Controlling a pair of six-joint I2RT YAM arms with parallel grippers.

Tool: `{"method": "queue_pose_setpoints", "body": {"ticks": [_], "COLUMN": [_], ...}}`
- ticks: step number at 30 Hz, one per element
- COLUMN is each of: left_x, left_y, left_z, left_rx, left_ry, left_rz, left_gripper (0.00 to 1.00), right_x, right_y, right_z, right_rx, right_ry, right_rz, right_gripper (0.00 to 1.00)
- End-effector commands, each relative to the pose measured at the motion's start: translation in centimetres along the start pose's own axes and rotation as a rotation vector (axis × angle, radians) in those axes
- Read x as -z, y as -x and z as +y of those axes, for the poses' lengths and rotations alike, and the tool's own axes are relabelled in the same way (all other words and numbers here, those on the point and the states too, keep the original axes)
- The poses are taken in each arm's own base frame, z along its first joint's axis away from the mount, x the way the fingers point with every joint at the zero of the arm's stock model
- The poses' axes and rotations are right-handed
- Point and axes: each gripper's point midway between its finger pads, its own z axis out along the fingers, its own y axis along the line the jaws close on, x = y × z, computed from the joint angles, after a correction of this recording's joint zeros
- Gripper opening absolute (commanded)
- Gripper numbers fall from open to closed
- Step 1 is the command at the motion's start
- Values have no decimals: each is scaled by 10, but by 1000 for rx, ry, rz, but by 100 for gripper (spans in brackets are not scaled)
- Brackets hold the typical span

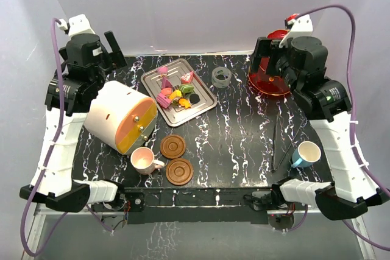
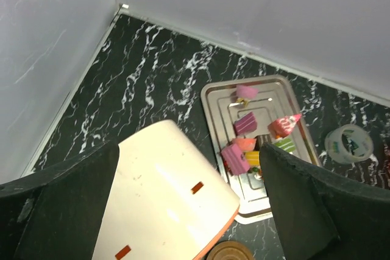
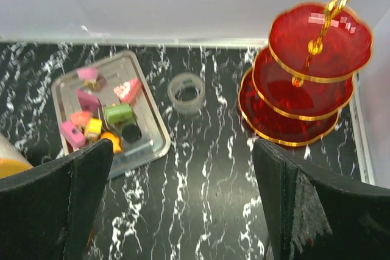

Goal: Serve the afternoon tea
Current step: Move the distractor to the center of the board.

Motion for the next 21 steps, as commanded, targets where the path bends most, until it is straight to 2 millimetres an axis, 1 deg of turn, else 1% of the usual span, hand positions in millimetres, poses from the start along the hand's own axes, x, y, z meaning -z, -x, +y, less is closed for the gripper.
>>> {"method": "queue_pose_setpoints", "body": {"ticks": [1, 4, 6, 8, 9, 11, 14, 18, 20, 21], "left_x": [-1, -11, -17, -20, -22, -24, -19, -8, -3, -1], "left_y": [-3, -24, -39, -48, -52, -56, -64, -74, -86, -94], "left_z": [20, 27, 21, 11, 4, -17, -51, -95, -114, -123], "left_rx": [49, 23, 6, 31, 43, 68, 47, -27, -39, -53], "left_ry": [34, 29, -35, -110, -158, -276, -442, -625, -712, -748], "left_rz": [-42, -6, 26, 42, 56, 87, 154, 194, 230, 257], "left_gripper": [98, 99, 99, 99, 99, 99, 99, 99, 99, 99], "right_x": [3, 1, 0, 0, 1, 1, 3, 4, 4, 4], "right_y": [-17, -51, -73, -90, -100, -113, -131, -146, -151, -154], "right_z": [0, -5, -8, -10, -10, -12, -10, -7, -5, -4], "right_rx": [-78, -113, -137, -160, -175, -201, -244, -297, -324, -337], "right_ry": [54, 66, 78, 86, 96, 106, 135, 169, 182, 190], "right_rz": [-7, 54, 93, 121, 137, 156, 182, 200, 205, 209], "right_gripper": [98, 98, 98, 98, 98, 98, 98, 98, 98, 98]}}
